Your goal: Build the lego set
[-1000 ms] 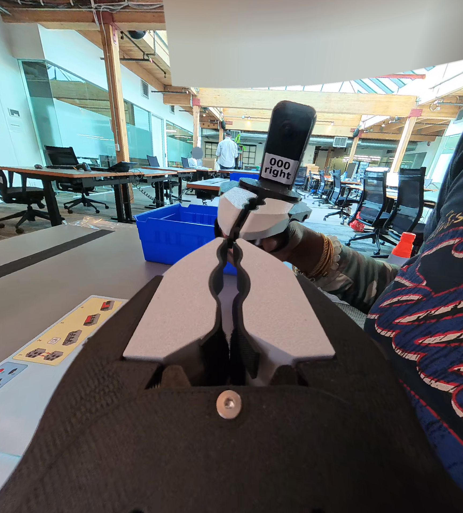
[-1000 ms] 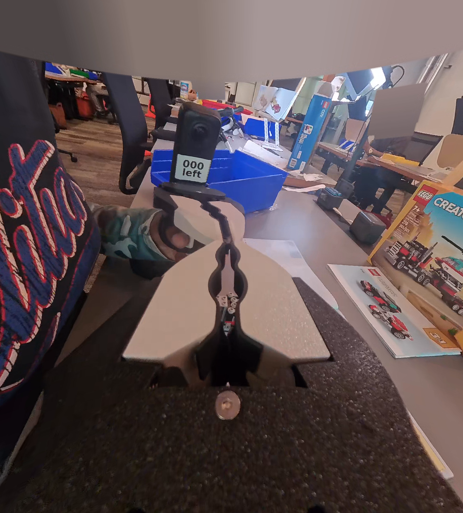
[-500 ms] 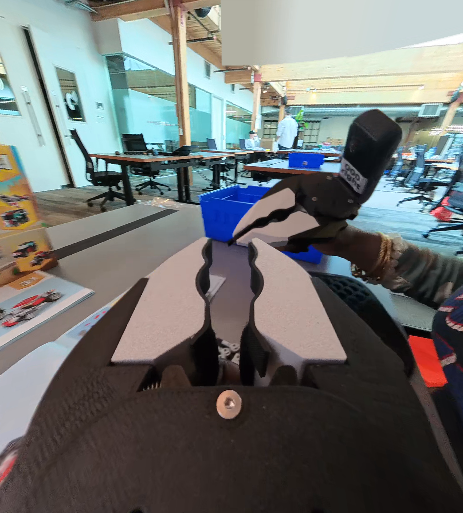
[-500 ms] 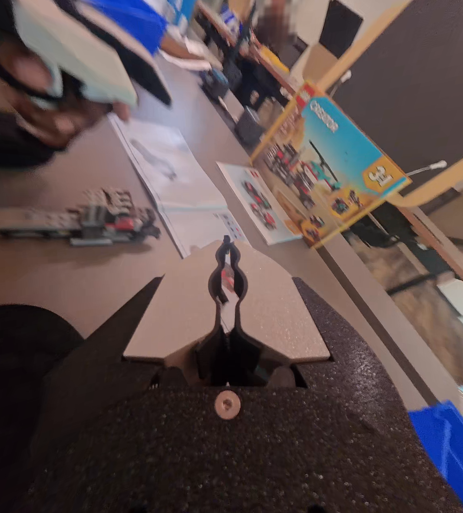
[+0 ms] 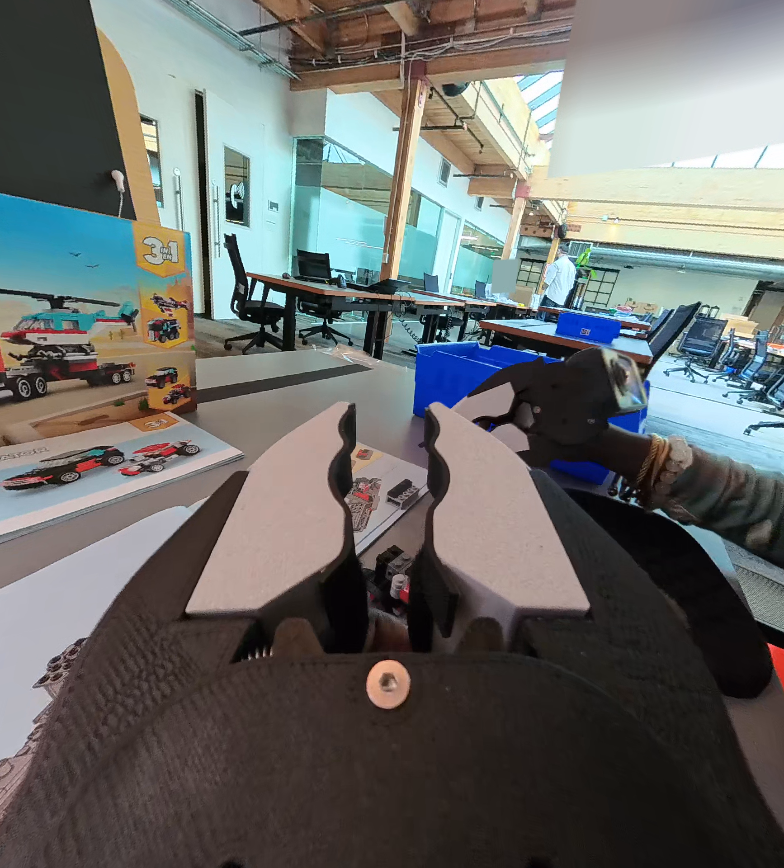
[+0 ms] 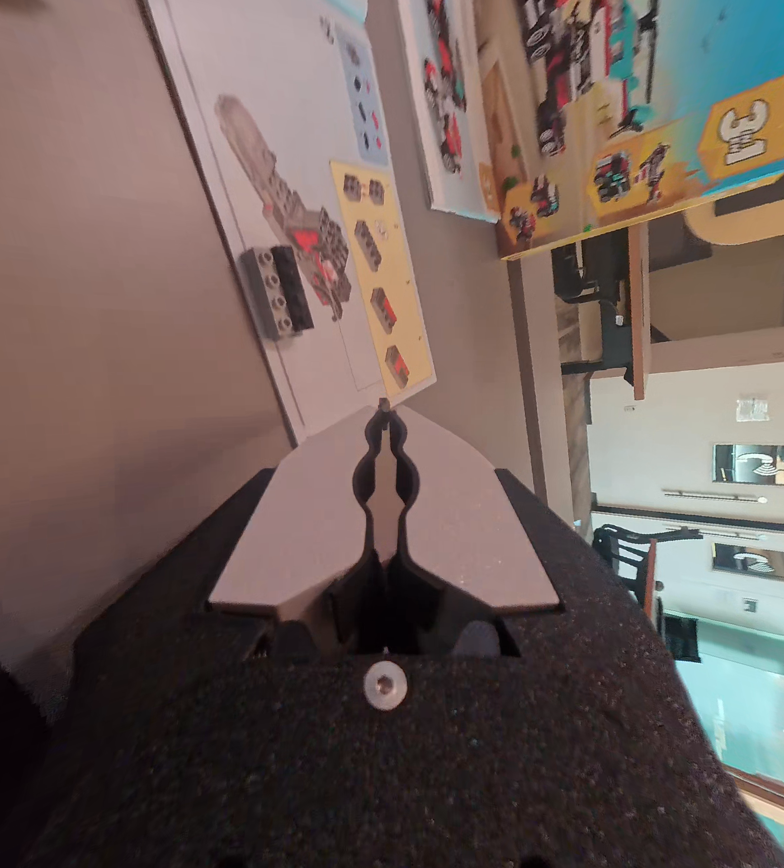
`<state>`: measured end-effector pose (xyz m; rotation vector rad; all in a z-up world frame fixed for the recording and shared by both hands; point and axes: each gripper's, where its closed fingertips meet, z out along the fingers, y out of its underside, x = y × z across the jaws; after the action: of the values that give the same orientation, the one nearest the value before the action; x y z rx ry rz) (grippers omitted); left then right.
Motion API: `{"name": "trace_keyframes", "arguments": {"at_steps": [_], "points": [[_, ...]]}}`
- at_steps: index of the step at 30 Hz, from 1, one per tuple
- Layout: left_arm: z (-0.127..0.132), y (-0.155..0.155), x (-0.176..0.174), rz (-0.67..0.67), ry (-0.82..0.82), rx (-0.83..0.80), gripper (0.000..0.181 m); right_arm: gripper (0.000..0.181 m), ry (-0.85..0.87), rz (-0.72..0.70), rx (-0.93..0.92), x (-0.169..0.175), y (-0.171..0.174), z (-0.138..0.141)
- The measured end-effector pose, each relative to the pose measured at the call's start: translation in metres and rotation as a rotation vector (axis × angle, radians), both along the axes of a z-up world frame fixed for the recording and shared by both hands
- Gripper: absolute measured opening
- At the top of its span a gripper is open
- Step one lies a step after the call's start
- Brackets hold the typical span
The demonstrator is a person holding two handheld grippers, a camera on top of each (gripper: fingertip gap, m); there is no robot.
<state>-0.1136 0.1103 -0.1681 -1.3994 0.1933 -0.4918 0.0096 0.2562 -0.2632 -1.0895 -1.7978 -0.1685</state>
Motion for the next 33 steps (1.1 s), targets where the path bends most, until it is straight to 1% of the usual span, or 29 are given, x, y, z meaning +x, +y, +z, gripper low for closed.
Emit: {"name": "trace_keyframes", "arguments": {"at_steps": [6,14,24,33], "points": [[0.001,0.0,-0.003,0.002,-0.026,0.008,0.027,0.003,-0.131,0.022,0.063,-0.003,0.012,-0.015],[0.001,0.0,-0.006,0.003,-0.046,0.01,0.027,0.003,-0.212,0.034,0.098,-0.009,0.019,-0.026],[0.001,0.0,-0.005,-0.003,-0.048,0.008,0.027,0.004,-0.271,0.048,0.078,-0.007,0.015,-0.033],[0.0,0.0,-0.004,-0.005,-0.045,0.006,0.027,0.005,-0.295,0.051,0.057,-0.003,0.012,-0.034]]}}
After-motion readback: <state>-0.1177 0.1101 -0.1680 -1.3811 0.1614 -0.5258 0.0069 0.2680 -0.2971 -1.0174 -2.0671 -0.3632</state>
